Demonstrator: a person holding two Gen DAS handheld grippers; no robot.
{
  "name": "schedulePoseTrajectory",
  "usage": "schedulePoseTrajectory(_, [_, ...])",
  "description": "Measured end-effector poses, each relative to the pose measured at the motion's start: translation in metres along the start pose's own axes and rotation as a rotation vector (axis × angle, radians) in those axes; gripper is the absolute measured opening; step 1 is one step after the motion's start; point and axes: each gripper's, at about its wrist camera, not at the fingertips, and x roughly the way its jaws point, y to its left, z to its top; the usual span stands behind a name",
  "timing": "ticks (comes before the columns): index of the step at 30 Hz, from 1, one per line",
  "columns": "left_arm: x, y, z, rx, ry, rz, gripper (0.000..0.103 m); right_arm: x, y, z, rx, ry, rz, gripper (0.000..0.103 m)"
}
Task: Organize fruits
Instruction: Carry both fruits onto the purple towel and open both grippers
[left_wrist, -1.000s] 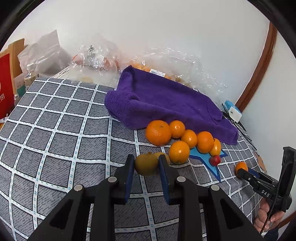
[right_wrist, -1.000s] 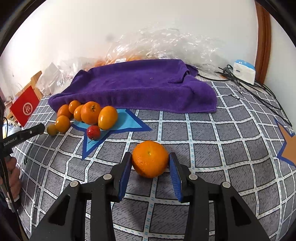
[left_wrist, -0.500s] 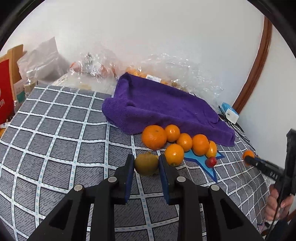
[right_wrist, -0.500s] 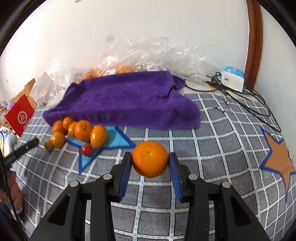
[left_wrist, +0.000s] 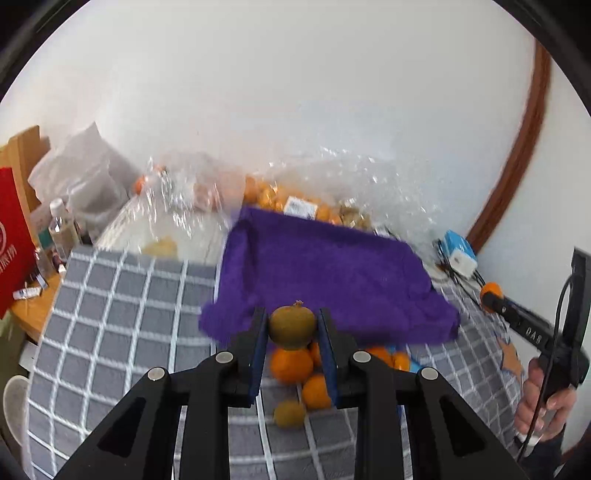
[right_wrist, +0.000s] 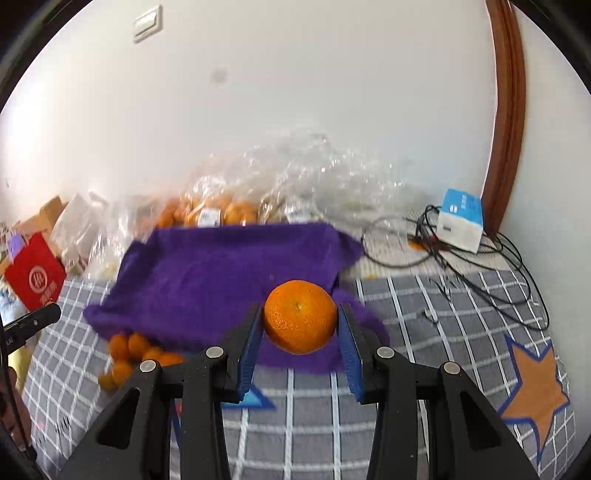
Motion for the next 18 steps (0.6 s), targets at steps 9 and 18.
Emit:
schedulePoseTrajectory(9, [0.021,-0.004,0.054,-0.017,-0.030,0.029,0.025,0.043,0.008,0.051,0.038,-0.017,0.017,0.040])
schedulePoseTrajectory(18, [0.083,-0.020,0.085,0.019,0.006,0.075,0.025,0.102,0.020,0.081,0.022,0.020,0.023,0.040])
